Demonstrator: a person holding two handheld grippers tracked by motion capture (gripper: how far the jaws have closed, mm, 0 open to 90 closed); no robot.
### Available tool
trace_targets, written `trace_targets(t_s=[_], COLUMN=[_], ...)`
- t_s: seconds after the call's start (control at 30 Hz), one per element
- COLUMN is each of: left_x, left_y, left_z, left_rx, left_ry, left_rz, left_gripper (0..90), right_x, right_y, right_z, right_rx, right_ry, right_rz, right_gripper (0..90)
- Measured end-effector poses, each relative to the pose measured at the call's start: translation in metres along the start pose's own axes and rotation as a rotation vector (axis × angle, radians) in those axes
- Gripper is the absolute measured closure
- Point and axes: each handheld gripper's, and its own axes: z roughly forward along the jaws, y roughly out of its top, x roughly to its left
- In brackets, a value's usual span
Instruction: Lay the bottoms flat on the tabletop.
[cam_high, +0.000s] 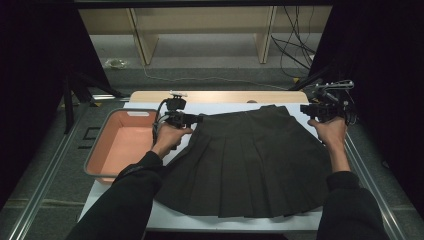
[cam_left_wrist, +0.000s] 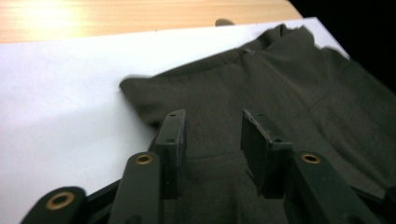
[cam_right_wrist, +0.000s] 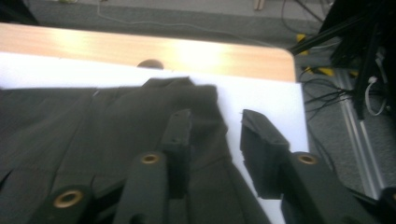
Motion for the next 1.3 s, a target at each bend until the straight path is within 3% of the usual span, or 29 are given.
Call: trace_targets(t_s=[0.13,0.2,0.33,0.53,0.63,0.7,0.83,1.0,1.17,1.27,1.3], left_x=[-0.008,-0.013,-0.02,-0.024,-0.025,-0.026,-0.029,-0.031,-0.03,-0.032,-0.033], left_y=[-0.014,-0.023,-0.045,-0.07,-0.079,-0.087,-0.103,-0.118,-0.124,-0.13,-0.132], left_z=[-0.003,-0.005,-0.007,-0.01,-0.012,-0.014,-0.02,-0.026,-0.026,-0.024,-0.022], left_rx=[0.058,0.077,0.13,0.183,0.205,0.222,0.269,0.319,0.359,0.412,0.429], left_ry=[-0.017,-0.029,-0.028,-0.023,-0.015,-0.014,-0.02,-0.019,-0.008,-0.03,-0.035], left_rz=[0.032,0.054,0.099,0.126,0.131,0.136,0.165,0.188,0.188,0.208,0.219], left_gripper=[51.4,48.2,44.8,40.8,37.9,37.2,35.1,34.6,34.6,41.2,48.6], right_x=[0.007,0.012,0.029,0.049,0.059,0.065,0.082,0.102,0.115,0.122,0.124], right_y=[-0.016,-0.025,-0.048,-0.077,-0.088,-0.096,-0.11,-0.129,-0.146,-0.153,-0.155], right_z=[-0.003,-0.006,-0.011,-0.017,-0.021,-0.025,-0.031,-0.034,-0.03,-0.025,-0.023], right_rx=[0.044,0.048,0.099,0.127,0.144,0.145,0.16,0.201,0.269,0.31,0.322], right_ry=[0.054,0.064,0.105,0.168,0.172,0.204,0.249,0.28,0.279,0.267,0.26], right_rz=[-0.007,0.001,-0.052,-0.069,-0.092,-0.065,-0.079,-0.109,-0.13,-0.149,-0.153], right_gripper=[52.9,52.9,50.8,47.8,47.4,47.3,47.0,48.4,47.2,51.5,57.0])
